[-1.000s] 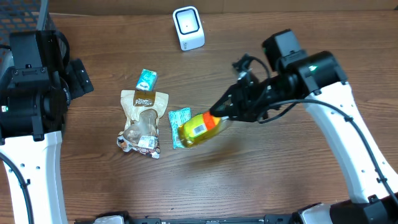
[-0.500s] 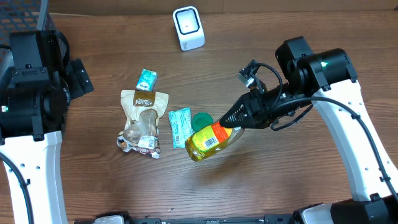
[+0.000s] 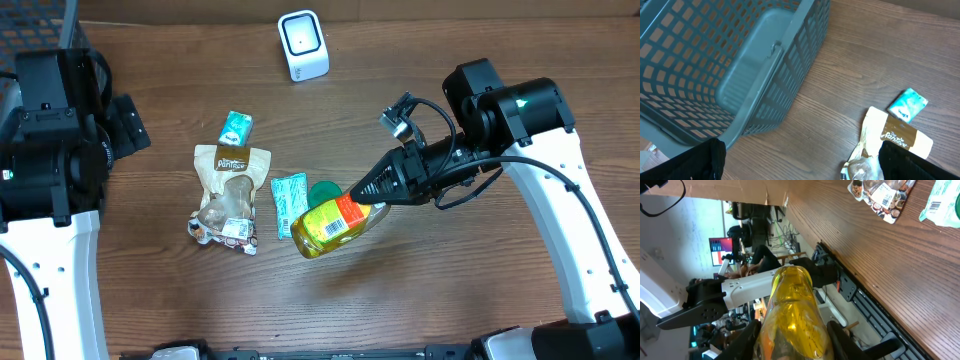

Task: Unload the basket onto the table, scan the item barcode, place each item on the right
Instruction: 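Lift the oil bottle with the right gripper and tilt it sideways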

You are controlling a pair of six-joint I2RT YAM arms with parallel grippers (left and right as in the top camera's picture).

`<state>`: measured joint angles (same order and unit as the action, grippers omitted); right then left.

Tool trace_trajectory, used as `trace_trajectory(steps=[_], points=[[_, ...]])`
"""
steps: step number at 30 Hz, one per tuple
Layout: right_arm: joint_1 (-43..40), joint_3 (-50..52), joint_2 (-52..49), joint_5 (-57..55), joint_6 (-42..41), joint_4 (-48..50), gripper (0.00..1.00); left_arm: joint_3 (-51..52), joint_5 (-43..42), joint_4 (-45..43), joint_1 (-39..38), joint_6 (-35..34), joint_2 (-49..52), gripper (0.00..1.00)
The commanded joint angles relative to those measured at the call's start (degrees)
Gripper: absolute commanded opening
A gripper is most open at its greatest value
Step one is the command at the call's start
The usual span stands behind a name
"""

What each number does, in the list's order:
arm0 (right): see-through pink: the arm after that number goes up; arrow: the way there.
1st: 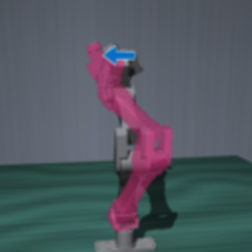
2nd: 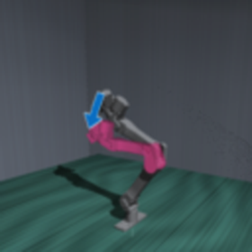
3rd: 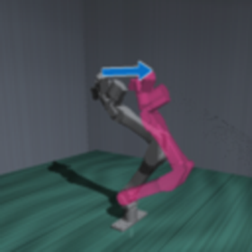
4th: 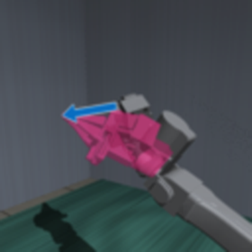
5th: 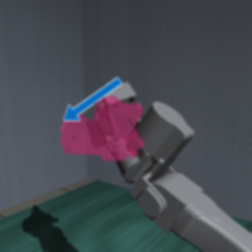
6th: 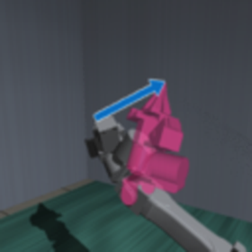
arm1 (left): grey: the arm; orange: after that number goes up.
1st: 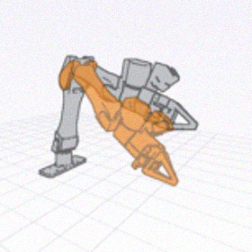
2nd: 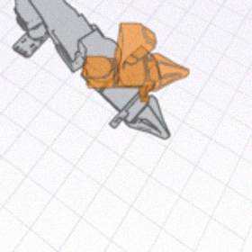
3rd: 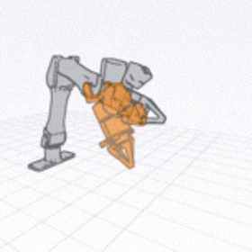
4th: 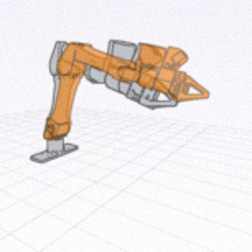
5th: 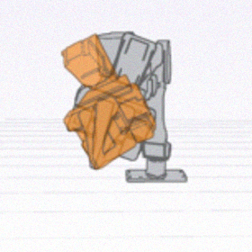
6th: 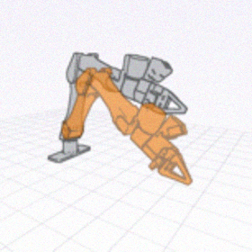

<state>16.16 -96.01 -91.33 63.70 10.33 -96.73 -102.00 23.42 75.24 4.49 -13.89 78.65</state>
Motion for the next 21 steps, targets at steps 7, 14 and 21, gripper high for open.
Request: trace_trajectory(steps=[7, 14, 21], points=[[0.0, -2.0, 1.4, 0.5, 0.6, 5.6, 0.04, -1.1, 0.9, -0.1, 0.0, 0.6, 0.1, 1.00], [0.1, -1.7, 1.4, -11.9, 0.0, 12.0, 0.04, -1.1, 0.9, -0.1, 0.0, 0.6, 0.1, 1.00], [0.3, -1.7, 1.4, -27.4, 0.0, 19.7, 0.04, -1.1, 0.9, -0.1, 0.0, 0.6, 0.1, 1.00]])
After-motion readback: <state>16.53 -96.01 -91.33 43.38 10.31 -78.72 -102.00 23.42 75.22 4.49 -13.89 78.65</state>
